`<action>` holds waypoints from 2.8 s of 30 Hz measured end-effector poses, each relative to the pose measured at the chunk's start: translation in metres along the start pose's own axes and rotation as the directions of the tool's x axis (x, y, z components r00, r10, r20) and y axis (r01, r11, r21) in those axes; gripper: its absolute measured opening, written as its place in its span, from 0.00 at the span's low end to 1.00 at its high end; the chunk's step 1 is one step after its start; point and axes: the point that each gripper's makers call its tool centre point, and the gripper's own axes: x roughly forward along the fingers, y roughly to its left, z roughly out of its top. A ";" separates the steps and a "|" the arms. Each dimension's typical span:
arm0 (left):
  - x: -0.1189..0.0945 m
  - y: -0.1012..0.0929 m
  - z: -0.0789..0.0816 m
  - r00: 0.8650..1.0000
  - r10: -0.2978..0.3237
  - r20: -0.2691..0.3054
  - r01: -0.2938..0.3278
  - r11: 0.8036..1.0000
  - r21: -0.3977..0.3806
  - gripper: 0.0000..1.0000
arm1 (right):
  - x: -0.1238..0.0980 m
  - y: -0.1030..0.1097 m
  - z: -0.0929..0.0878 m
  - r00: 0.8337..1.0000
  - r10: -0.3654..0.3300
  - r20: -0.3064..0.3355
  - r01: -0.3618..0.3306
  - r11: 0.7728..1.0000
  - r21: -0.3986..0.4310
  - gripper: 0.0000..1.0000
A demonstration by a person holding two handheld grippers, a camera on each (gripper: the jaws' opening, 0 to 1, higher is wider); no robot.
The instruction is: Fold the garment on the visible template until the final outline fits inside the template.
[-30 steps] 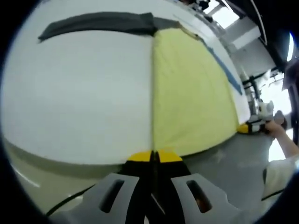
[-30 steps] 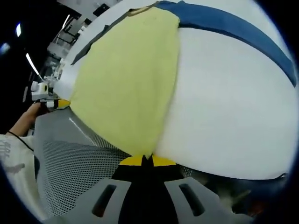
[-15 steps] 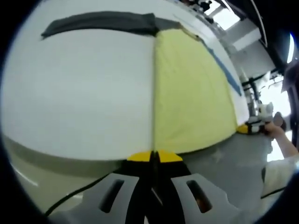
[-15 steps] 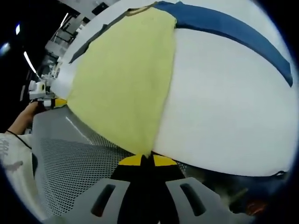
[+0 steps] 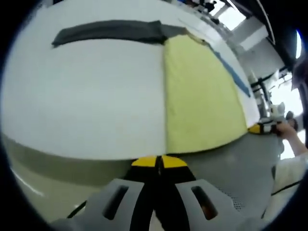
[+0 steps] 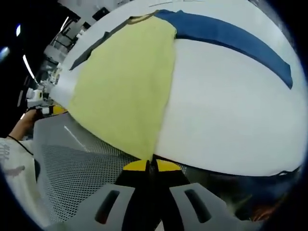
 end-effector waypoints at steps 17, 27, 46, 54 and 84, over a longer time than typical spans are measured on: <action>-0.027 -0.065 0.092 0.902 -0.174 0.395 0.007 0.921 0.389 0.07 | -0.074 0.042 0.113 0.796 0.023 0.605 0.269 0.882 -0.387 0.13; -0.034 -0.066 0.105 0.868 -0.196 0.456 0.004 0.922 0.388 0.52 | -0.086 0.046 0.132 0.724 0.014 0.690 0.326 0.874 -0.361 0.66; -0.046 -0.072 0.122 0.789 -0.196 0.582 -0.014 0.942 0.337 0.99 | -0.099 0.034 0.137 0.665 -0.017 0.747 0.267 0.939 -0.216 0.86; -0.046 -0.067 0.120 0.798 -0.185 0.573 -0.019 0.944 0.331 0.96 | -0.098 0.032 0.137 0.666 -0.023 0.745 0.271 0.939 -0.213 0.85; -0.044 -0.077 0.114 0.810 -0.228 0.541 0.008 0.926 0.378 0.92 | -0.093 0.007 0.137 0.663 -0.070 0.746 0.249 0.960 -0.131 0.83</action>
